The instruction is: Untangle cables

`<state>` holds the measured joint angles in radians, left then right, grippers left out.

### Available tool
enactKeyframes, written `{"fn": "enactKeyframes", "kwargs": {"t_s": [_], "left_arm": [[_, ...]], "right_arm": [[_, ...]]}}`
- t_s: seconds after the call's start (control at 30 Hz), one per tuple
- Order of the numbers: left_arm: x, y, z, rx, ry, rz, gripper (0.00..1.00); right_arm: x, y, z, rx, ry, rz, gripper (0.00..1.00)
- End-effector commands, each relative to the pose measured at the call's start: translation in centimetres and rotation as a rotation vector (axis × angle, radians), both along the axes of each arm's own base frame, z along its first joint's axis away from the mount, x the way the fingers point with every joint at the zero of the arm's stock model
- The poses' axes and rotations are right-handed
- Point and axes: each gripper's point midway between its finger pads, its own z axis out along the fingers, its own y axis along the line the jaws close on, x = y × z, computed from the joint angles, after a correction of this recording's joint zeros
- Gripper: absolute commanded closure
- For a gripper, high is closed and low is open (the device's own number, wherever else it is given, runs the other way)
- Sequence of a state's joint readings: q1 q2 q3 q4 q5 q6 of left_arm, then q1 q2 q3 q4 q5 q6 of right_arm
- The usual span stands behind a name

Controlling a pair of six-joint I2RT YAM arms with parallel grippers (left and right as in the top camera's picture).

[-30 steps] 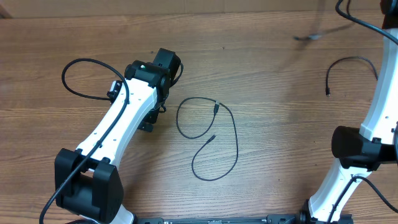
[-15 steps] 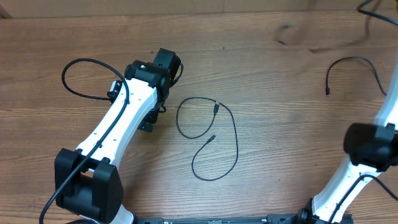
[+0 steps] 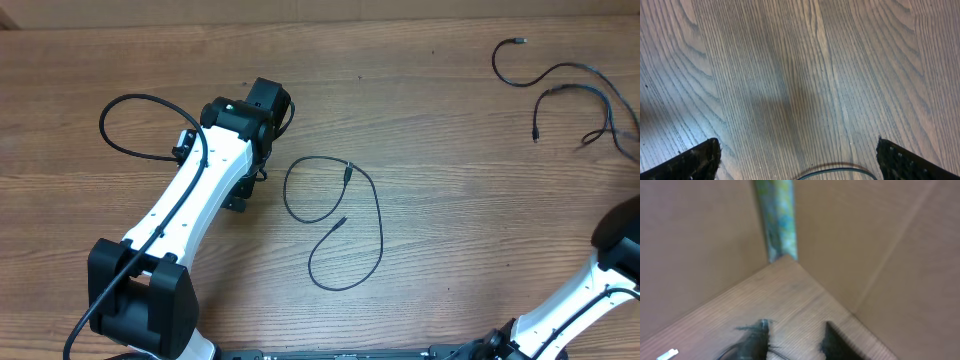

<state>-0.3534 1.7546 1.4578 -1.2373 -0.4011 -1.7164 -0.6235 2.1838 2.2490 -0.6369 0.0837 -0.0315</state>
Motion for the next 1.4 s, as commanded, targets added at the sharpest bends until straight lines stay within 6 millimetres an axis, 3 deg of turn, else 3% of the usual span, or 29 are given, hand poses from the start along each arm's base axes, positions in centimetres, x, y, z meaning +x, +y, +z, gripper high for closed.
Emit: {"fn": "enactKeyframes", "kwargs": {"t_s": [0.0, 0.03, 0.13, 0.3, 0.37, 0.47, 0.6, 0.67, 0.87, 1.1, 1.2, 1.37], "left_arm": [[0.3, 0.3, 0.4, 0.023, -0.008, -0.013, 0.0], [0.3, 0.3, 0.4, 0.023, -0.008, -0.013, 0.01], [0.3, 0.3, 0.4, 0.023, -0.008, -0.013, 0.0], [0.3, 0.3, 0.4, 0.023, -0.008, -0.013, 0.0], [0.3, 0.3, 0.4, 0.023, -0.008, -0.013, 0.0], [0.3, 0.3, 0.4, 0.023, -0.009, -0.013, 0.01], [0.3, 0.3, 0.4, 0.023, -0.009, -0.013, 0.0], [0.3, 0.3, 0.4, 0.023, -0.008, -0.013, 0.0], [0.3, 0.3, 0.4, 0.023, -0.008, -0.013, 0.0], [0.3, 0.3, 0.4, 0.023, -0.008, -0.013, 0.0], [0.3, 0.3, 0.4, 0.023, -0.009, -0.013, 0.0], [0.3, 0.3, 0.4, 0.023, -0.008, -0.013, 0.0]], "right_arm": [[-1.2, -1.4, 0.5, 0.009, -0.019, -0.02, 0.34], [-1.1, -0.9, 0.1, 0.05, -0.028, 0.033, 0.16], [-0.3, 1.8, -1.0, 0.153, -0.032, 0.165, 0.01], [0.9, 9.5, -2.2, 0.41, -0.056, 0.465, 0.0], [0.4, 13.3, -3.4, 0.545, -0.011, 0.544, 0.0], [-0.5, 17.4, -5.1, 0.65, 0.09, 0.593, 0.0], [-1.9, 25.0, -7.1, 0.697, 0.279, 0.762, 0.0], [-2.8, 30.2, -7.7, 0.734, 0.381, 0.854, 0.0], [-4.8, 41.1, -9.2, 0.703, 0.617, 1.006, 0.0], [-9.8, 49.3, -11.6, 0.495, 0.945, 1.082, 0.0], [-11.0, 50.2, -13.4, 0.452, 1.035, 1.004, 0.0], [-13.8, 52.2, -17.1, 0.443, 1.162, 1.029, 0.0]]}}
